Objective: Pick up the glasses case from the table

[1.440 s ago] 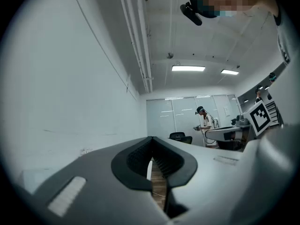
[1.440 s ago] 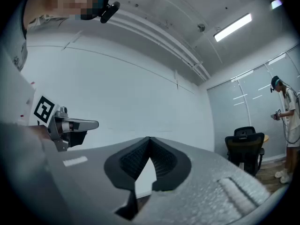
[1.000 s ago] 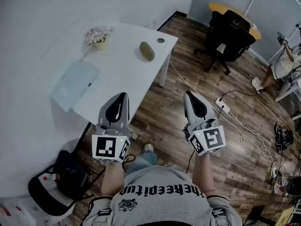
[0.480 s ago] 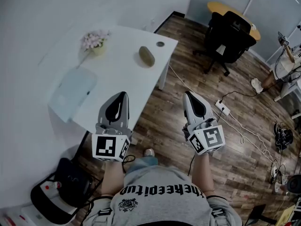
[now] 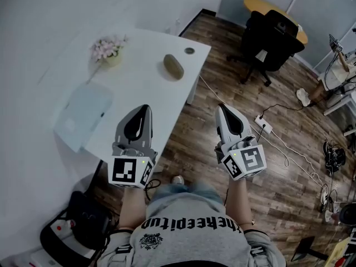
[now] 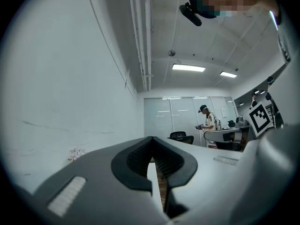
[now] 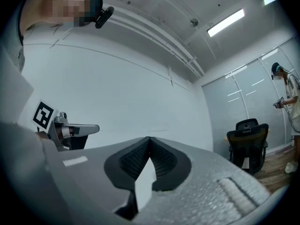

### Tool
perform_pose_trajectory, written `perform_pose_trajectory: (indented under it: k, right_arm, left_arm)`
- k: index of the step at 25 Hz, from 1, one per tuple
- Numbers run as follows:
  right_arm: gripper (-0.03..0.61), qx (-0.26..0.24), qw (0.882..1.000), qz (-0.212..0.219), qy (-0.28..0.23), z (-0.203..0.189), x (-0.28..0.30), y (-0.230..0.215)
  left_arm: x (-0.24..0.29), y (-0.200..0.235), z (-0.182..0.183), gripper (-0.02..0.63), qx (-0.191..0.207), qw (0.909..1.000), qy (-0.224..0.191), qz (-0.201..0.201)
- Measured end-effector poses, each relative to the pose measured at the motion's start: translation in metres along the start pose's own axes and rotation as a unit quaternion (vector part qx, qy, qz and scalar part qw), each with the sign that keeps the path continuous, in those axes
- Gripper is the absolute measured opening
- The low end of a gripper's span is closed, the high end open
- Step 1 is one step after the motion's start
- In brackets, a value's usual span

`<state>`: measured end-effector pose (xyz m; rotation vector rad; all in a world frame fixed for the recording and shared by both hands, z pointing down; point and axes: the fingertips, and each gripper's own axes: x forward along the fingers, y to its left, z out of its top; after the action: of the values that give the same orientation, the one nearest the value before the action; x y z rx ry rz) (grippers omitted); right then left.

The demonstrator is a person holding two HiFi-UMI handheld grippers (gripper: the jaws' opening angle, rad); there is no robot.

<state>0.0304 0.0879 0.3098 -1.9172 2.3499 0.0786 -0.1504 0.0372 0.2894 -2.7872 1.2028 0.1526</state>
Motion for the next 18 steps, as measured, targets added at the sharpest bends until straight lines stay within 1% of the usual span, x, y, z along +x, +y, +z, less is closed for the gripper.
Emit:
perform_pose_trajectory:
  k: [4, 9, 18]
  right_arm:
    - [0.002, -0.006, 1.000, -0.003, 0.009, -0.005, 0.005, 0.000]
    - [0.002, -0.007, 1.000, -0.008, 0.016, -0.007, 0.010, -0.012]
    - [0.002, -0.007, 1.000, 0.016, 0.020, -0.008, 0.044, -0.037]
  left_arm:
    - [0.008, 0.002, -0.004, 0.018, -0.008, 0.9999, 0.003, -0.007]
    - [0.021, 0.001, -0.009, 0.018, -0.014, 0.9998, 0.005, -0.011]
    - [0.054, 0.009, -0.009, 0.018, -0.014, 0.9999, 0.004, 0.010]
